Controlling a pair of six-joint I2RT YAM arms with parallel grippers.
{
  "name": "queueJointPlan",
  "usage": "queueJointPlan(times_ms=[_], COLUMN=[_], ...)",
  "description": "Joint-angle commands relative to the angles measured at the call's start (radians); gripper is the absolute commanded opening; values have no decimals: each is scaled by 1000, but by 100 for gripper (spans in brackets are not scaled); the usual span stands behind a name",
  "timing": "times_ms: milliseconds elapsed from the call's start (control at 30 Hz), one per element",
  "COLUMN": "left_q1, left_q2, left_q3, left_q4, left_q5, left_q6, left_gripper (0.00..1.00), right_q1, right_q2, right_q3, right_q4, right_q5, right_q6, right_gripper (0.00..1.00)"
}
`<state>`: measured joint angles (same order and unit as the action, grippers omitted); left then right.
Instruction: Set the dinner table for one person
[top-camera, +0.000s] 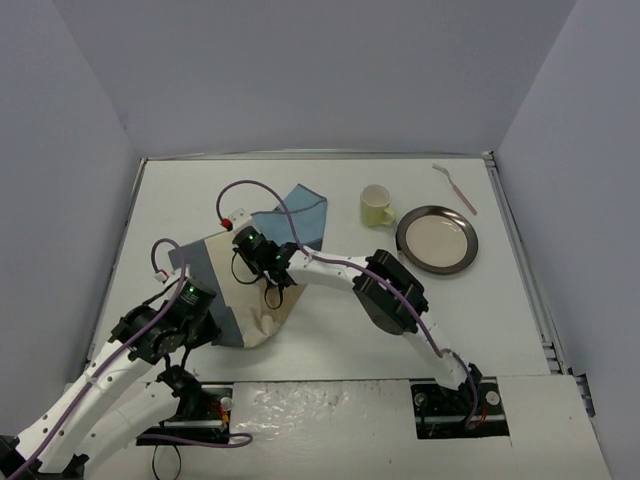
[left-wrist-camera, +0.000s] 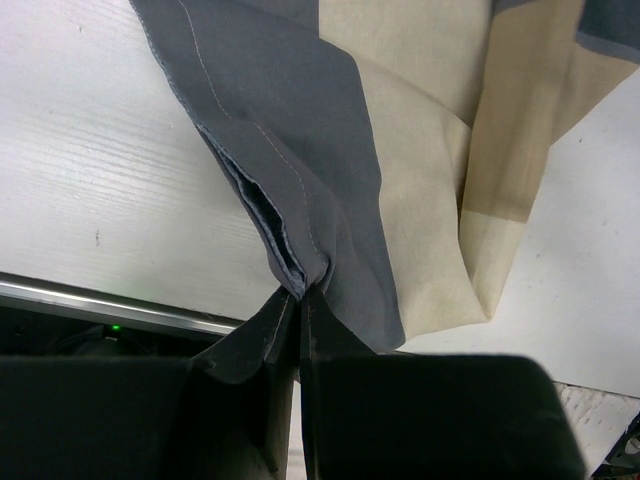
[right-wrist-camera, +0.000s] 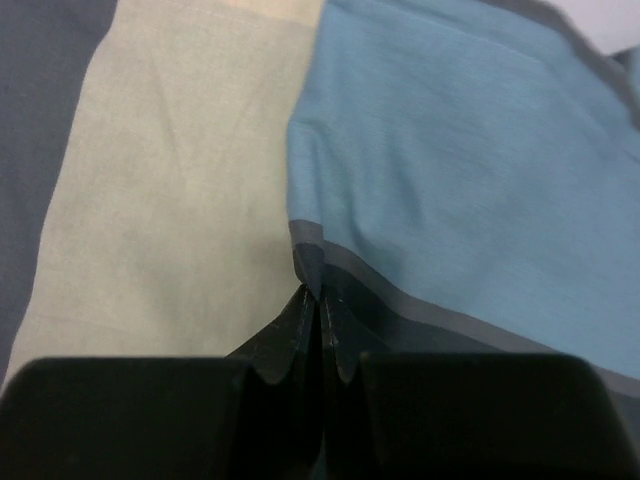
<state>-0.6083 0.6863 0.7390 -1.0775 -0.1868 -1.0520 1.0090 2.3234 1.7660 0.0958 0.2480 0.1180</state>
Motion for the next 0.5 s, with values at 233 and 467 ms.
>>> queueJointPlan(times_ms=[233,467], left_q1=[1,0], left_q2=[115,153], left_q3=[121,104], left_q4=[73,122], left_q5=[-66,-50], left_q6=[60,83], left_gripper=[0,0], right_q1=[-61,-112], right_q2=[-688,-922], right_q3=[-563,-949], right_q4=[-18,-143], right_q5=[198,145], right_q6=[238,502], right_gripper=[2,43])
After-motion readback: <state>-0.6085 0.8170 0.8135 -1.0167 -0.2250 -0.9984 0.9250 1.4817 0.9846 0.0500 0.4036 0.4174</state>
